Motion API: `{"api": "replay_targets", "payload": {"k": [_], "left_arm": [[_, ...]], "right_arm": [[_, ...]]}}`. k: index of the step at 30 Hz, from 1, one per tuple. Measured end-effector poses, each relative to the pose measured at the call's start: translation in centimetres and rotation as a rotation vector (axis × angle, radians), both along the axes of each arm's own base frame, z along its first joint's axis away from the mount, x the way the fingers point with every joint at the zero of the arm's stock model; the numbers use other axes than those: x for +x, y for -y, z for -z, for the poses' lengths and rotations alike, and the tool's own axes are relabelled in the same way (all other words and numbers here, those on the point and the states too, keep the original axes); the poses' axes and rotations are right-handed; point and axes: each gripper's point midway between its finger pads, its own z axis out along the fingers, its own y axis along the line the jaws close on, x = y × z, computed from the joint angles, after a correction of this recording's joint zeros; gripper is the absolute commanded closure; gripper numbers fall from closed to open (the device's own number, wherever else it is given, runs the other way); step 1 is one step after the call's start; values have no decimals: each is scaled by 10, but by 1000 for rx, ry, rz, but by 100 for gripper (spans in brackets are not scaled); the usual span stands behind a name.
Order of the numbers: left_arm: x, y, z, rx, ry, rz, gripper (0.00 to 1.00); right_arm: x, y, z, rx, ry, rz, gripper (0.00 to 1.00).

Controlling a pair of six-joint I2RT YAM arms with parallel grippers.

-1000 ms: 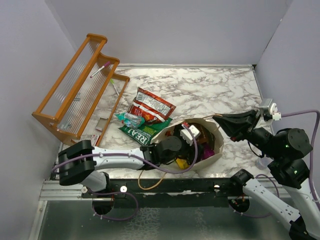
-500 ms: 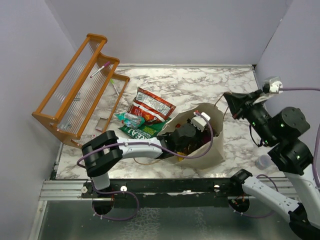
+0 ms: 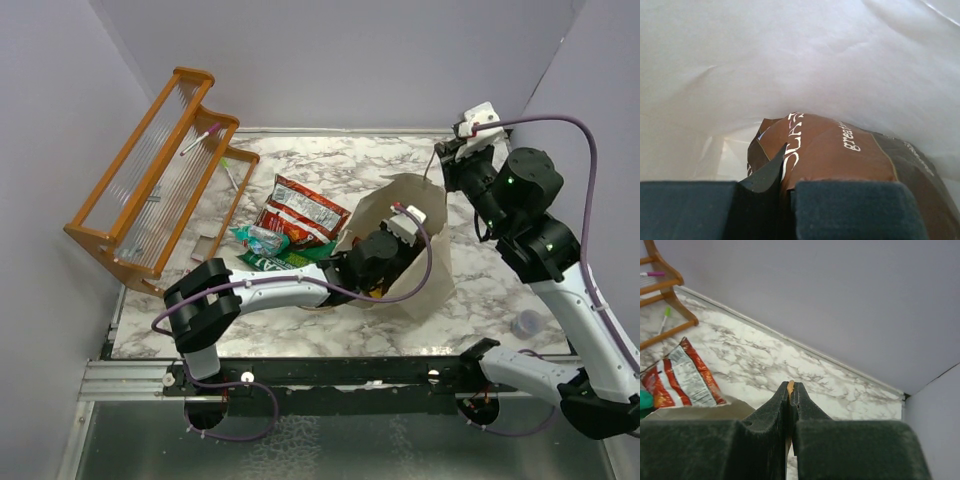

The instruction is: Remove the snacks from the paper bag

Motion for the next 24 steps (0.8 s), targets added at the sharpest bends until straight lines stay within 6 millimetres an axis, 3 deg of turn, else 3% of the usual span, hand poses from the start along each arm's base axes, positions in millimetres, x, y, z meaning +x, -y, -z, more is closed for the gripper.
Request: {"api": "replay_targets", "payload": {"k": [7, 11, 18, 24], "left_arm": [[0, 4, -10, -49, -40, -12, 100], [4, 3, -11, -61, -57, -25, 100], [10, -11, -24, -87, -81, -51, 100], [-9, -40, -68, -166, -63, -8, 100]], "right_arm": [[39, 36, 10, -58, -3, 31, 98], [42, 13, 4, -15, -31, -97, 98], [4, -24, 2, 110, -88, -338, 98], [-47, -52, 53, 207, -193, -572, 98]]}}
